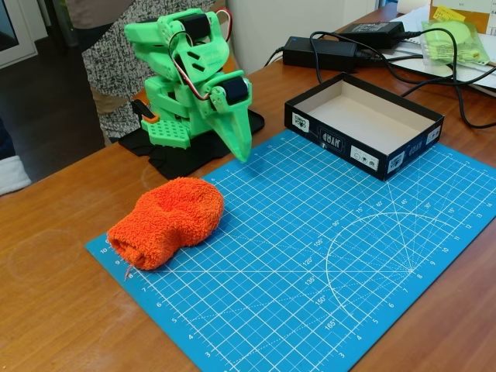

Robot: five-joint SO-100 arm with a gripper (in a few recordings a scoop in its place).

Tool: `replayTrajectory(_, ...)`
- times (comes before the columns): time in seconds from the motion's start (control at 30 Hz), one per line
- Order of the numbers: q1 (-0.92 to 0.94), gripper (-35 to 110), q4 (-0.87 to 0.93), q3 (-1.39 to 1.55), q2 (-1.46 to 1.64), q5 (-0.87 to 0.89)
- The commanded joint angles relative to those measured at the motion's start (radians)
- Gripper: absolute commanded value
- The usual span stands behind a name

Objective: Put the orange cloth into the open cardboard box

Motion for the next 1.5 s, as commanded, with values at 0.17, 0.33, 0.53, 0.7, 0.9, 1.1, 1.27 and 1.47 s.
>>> replayTrajectory(0.17,0.195,26,0.038,-0.276,-0.213,-0.106)
replayTrajectory(0.33,0.287,38,0.049,-0.451,-0.538,-0.216)
replayTrajectory(0.53,0.454,41,0.006,-0.480,-0.672,-0.351)
replayTrajectory(0.7,0.617,41,-0.084,-0.535,-0.920,-0.394)
replayTrajectory(0.9,0.724,41,-0.178,-0.586,-1.197,-0.433)
replayTrajectory(1.1,0.750,41,-0.276,-0.695,-1.511,-0.420)
replayTrajectory(1.27,0.750,41,-0.268,-0.808,-1.704,-0.419)
replayTrajectory(1.47,0.727,0,-0.256,-0.822,-1.704,-0.394)
